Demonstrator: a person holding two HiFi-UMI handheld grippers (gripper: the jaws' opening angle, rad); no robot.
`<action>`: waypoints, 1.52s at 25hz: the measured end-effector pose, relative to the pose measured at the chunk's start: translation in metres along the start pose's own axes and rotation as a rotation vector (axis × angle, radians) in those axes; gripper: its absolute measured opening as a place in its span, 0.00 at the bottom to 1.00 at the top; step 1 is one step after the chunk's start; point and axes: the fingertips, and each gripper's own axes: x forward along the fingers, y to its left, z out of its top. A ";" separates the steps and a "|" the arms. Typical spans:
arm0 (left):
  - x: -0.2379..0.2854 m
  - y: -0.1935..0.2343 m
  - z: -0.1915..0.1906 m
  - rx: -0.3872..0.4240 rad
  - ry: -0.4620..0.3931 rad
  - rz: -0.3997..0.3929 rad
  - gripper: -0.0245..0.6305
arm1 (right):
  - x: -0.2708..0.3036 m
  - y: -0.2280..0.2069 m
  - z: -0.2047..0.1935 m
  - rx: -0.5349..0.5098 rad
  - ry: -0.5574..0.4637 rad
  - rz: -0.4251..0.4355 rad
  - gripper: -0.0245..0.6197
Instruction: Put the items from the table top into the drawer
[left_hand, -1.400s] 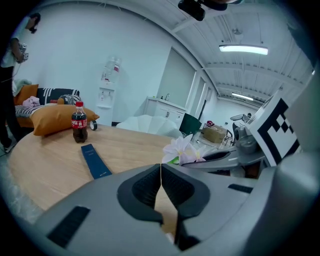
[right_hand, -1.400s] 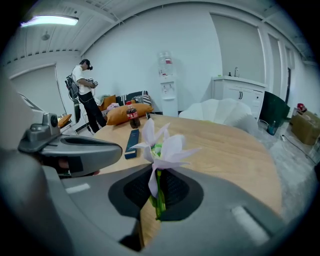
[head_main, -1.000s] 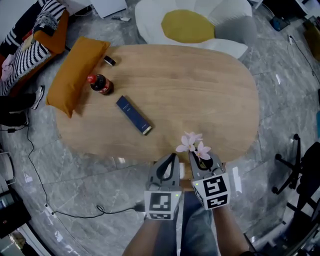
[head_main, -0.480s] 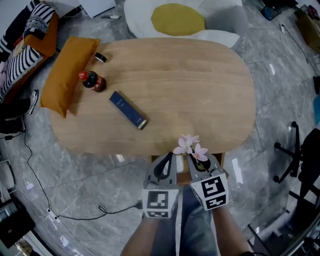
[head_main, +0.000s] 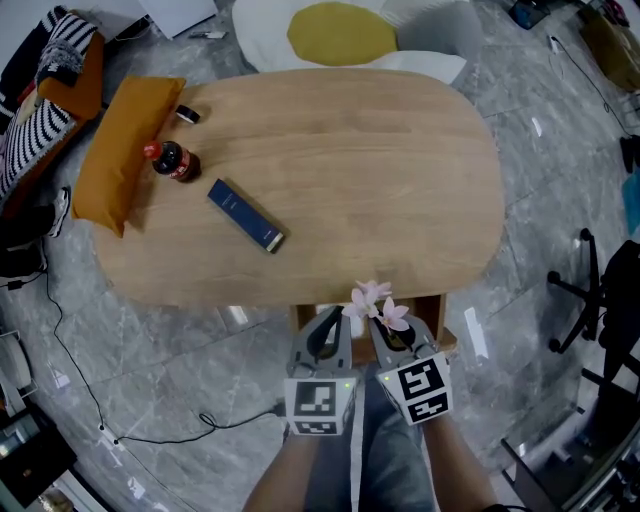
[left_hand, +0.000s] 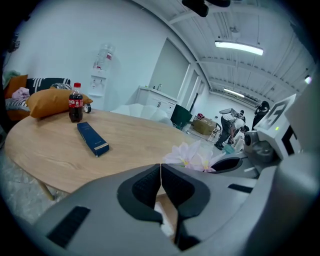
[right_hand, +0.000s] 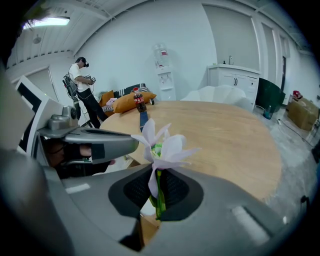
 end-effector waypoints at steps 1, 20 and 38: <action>0.000 0.000 -0.002 -0.004 0.002 0.001 0.05 | 0.000 0.000 -0.003 0.004 0.003 -0.001 0.07; -0.001 -0.010 -0.030 -0.006 0.031 0.020 0.06 | -0.005 0.000 -0.051 0.021 0.065 0.034 0.07; 0.007 -0.014 -0.042 0.019 0.060 0.000 0.06 | 0.022 -0.004 -0.095 0.044 0.148 0.020 0.07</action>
